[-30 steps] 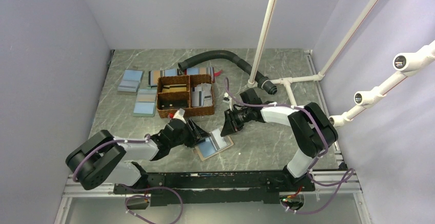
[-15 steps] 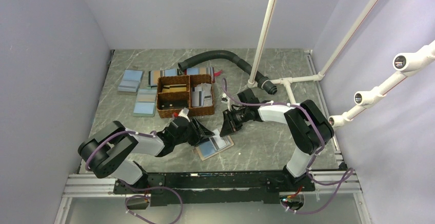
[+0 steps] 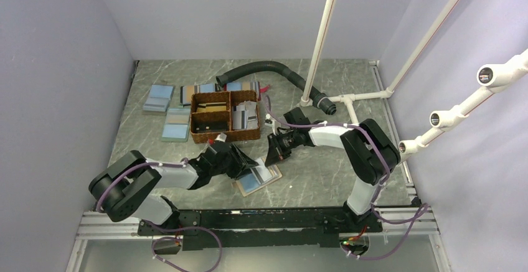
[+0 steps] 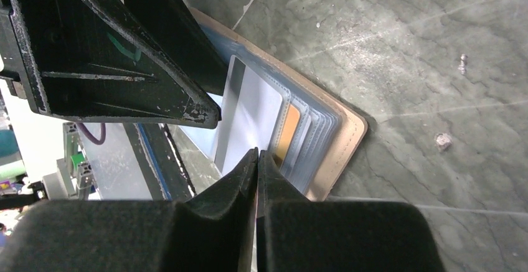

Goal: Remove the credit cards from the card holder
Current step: Remove the credit card from the card holder, then place the credit card in the storage box.

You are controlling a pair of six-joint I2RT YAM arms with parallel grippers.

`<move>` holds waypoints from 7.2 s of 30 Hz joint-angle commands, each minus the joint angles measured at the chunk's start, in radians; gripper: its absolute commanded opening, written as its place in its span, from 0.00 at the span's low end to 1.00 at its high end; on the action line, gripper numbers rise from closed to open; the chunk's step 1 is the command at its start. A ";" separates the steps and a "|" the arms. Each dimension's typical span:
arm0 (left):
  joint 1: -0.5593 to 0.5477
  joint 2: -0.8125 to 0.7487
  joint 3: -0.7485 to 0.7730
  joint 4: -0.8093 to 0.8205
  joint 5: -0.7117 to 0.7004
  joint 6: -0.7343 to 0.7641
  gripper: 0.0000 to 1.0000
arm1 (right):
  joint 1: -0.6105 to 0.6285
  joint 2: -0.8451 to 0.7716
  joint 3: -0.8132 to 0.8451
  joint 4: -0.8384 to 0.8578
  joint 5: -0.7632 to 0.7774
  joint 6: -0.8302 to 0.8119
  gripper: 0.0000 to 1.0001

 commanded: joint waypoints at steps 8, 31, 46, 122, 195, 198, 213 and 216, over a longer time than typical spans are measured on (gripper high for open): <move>-0.004 -0.062 -0.102 0.078 -0.037 -0.117 0.51 | 0.050 0.080 0.037 -0.066 0.077 -0.004 0.01; 0.094 -0.310 0.066 -0.311 0.054 0.125 0.64 | 0.010 -0.032 -0.046 0.046 0.013 0.087 0.10; -0.033 -0.150 -0.009 -0.123 0.048 0.031 0.68 | 0.012 -0.002 -0.048 0.053 0.020 0.102 0.11; -0.027 -0.907 -0.293 -0.528 -0.133 0.077 0.00 | 0.042 -0.135 -0.041 -0.007 -0.163 -0.099 0.33; -0.013 -0.894 0.055 -0.730 -0.204 0.368 0.84 | -0.068 -0.104 0.321 -0.451 -0.306 -0.452 0.00; -0.012 -0.945 0.050 -0.810 -0.244 0.333 0.88 | -0.069 -0.072 0.410 -0.519 -0.169 -0.487 0.00; -0.011 -0.960 0.047 -0.967 -0.271 0.241 0.88 | -0.061 0.102 0.777 -0.557 0.122 -0.405 0.00; -0.011 -0.967 0.048 -0.981 -0.273 0.231 0.88 | -0.050 0.135 0.837 -0.549 0.151 -0.386 0.00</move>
